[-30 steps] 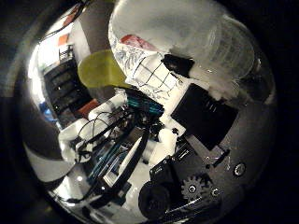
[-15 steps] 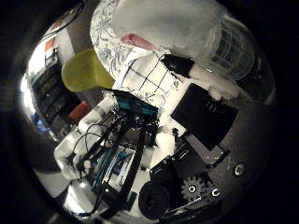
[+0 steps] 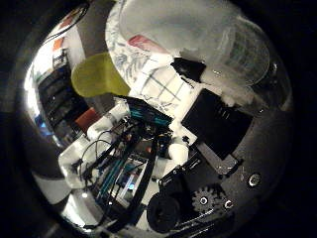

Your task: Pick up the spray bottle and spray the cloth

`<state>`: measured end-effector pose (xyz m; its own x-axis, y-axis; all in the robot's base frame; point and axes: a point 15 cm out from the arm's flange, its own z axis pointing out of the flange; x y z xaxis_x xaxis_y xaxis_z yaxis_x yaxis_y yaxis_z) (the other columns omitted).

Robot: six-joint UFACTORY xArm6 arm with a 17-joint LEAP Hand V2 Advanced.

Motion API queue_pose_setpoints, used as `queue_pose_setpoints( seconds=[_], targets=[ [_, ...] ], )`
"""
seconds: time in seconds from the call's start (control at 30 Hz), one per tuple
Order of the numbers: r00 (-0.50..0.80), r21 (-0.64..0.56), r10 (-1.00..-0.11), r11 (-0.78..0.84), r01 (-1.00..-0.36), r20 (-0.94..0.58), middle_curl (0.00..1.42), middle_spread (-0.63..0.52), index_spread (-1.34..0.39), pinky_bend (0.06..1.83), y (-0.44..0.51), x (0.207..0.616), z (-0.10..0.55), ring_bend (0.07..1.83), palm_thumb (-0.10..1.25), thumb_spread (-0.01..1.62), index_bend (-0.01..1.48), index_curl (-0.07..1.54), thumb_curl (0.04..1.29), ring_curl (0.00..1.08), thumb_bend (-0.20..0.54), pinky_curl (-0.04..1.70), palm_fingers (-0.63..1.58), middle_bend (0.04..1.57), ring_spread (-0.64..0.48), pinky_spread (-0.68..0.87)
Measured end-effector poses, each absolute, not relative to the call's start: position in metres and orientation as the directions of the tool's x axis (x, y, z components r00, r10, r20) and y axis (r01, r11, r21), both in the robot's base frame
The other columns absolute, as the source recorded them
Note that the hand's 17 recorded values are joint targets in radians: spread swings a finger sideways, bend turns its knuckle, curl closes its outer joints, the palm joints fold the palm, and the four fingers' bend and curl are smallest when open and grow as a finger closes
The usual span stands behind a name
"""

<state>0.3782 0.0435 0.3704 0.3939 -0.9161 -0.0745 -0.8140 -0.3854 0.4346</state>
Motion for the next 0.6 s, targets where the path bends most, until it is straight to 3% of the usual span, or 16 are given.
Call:
queue_pose_setpoints(
  seconds=[0.33, 0.5, 0.6],
  targets=[
    [0.417, 0.046, -0.823, -0.469, -0.882, -0.385, 0.57, -0.08, -0.19, 1.05, 0.147, 0.402, 0.427, 1.45, 1.11, 0.95, 1.15, 0.70, 0.78, 0.58, -0.009, 1.15, 1.21, 1.34, -0.16, -0.23],
    [0.424, -0.151, -0.736, -0.410, -0.899, -0.527, 0.57, -0.07, -0.19, 1.05, 0.186, 0.425, 0.462, 1.45, 1.11, 0.95, 1.15, 0.70, 0.78, 0.58, -0.012, 1.15, 1.21, 1.34, -0.16, -0.23],
    [0.396, -0.198, -0.697, -0.350, -0.916, -0.599, 0.57, -0.07, -0.19, 1.05, 0.184, 0.439, 0.462, 1.45, 1.12, 0.94, 1.15, 0.70, 0.78, 0.58, -0.011, 1.15, 1.21, 1.34, -0.16, -0.23]
  ],
)
